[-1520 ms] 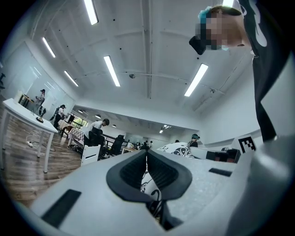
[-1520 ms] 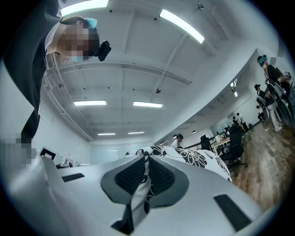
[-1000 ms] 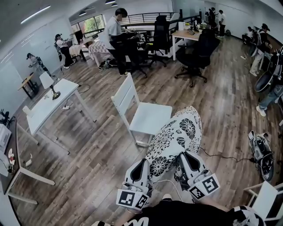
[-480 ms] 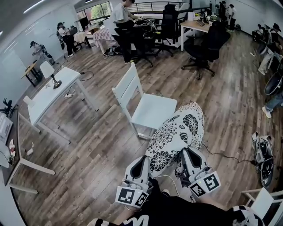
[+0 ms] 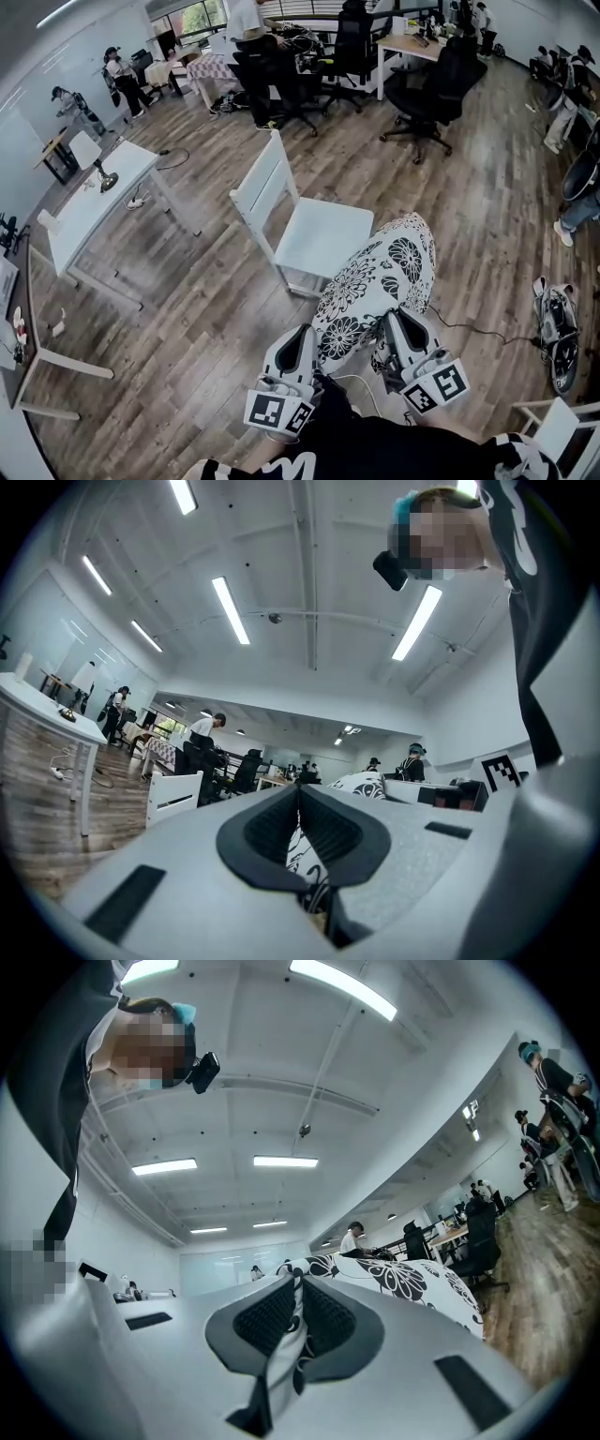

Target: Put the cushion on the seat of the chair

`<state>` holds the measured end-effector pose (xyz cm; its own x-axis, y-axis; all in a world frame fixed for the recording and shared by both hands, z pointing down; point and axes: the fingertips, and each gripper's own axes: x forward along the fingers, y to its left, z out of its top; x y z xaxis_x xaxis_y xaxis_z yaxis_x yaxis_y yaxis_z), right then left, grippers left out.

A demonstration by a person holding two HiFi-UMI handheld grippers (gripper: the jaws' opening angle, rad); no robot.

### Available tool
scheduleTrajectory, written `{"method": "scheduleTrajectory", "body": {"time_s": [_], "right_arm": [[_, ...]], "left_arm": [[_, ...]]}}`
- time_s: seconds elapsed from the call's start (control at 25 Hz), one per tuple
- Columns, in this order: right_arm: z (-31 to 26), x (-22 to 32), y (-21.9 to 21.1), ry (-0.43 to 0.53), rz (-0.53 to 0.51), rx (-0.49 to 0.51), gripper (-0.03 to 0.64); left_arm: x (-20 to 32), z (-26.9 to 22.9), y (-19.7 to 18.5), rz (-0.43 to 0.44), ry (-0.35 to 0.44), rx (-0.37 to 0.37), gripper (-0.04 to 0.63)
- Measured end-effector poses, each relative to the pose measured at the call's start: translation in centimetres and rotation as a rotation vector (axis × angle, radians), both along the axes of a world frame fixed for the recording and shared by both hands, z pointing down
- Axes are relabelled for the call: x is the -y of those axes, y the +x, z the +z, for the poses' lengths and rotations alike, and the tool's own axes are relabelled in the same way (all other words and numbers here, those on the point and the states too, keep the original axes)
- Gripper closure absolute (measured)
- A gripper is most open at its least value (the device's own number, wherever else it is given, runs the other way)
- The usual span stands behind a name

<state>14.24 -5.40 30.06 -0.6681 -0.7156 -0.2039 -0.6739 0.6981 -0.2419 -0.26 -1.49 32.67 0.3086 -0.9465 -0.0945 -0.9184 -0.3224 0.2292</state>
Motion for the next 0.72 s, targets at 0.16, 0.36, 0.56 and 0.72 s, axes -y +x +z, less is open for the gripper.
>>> {"method": "scheduleTrajectory", "body": {"time_s": [0.16,0.36,0.56,0.72], "right_arm": [[0.3,2.8,-1.6,-0.006,0.014,-0.002,0.583],[0.3,6.2,-3.2,-0.004,0.035,-0.002,0.583],[-0.2,10.3,-5.9,-0.01,0.051,-0.002,0.583],[-0.5,12.5,-7.2,-0.003,0.063,0.001,0.583]], "left_arm": [[3.2,0.2,-1.9,0.009,-0.001,-0.002,0.589],[7.1,-0.3,-3.7,0.029,0.012,-0.001,0.589],[11.4,-1.3,-6.2,0.053,0.022,0.003,0.589],[13.8,-1.5,-7.4,0.071,0.026,0.01,0.589]]}}
